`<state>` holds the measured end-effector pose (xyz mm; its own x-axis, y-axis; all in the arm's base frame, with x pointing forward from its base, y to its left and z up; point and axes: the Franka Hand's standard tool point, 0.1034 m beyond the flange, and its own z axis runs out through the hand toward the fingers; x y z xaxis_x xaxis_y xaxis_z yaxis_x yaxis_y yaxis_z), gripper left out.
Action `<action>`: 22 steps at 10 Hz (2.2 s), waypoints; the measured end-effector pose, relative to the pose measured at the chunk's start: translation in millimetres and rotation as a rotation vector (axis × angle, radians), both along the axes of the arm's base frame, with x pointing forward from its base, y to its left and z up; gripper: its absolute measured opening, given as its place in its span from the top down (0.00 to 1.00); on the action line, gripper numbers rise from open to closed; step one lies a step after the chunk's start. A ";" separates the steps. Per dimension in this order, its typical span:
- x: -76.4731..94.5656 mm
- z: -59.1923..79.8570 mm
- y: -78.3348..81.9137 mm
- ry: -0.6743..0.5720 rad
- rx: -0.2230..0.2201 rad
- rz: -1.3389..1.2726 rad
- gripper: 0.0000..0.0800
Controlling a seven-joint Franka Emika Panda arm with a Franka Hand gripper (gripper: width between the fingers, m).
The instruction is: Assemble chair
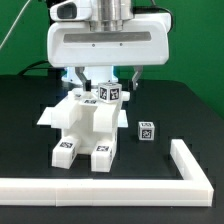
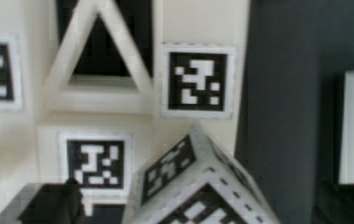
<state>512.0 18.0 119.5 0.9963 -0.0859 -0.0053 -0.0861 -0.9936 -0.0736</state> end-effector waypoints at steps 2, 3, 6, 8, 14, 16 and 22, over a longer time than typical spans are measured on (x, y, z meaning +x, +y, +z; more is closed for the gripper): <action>1.1 0.2 -0.6 -0.020 -0.006 0.193 0.19; 6.7 1.5 -1.3 -0.075 -0.023 0.363 0.19; 4.8 -1.2 -5.0 -0.104 -0.039 0.424 0.35; 4.4 -1.9 -4.7 -0.098 -0.034 0.329 0.57; 4.3 -2.2 -4.6 -0.073 -0.016 -0.074 0.65; 4.2 -2.3 -4.5 -0.066 -0.012 -0.169 0.65; 7.3 -3.2 2.9 -0.014 0.018 -0.765 0.64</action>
Offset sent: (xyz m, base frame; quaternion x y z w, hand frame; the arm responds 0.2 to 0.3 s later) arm 0.0032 0.0085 0.0016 0.0248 0.1266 -0.4020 0.9065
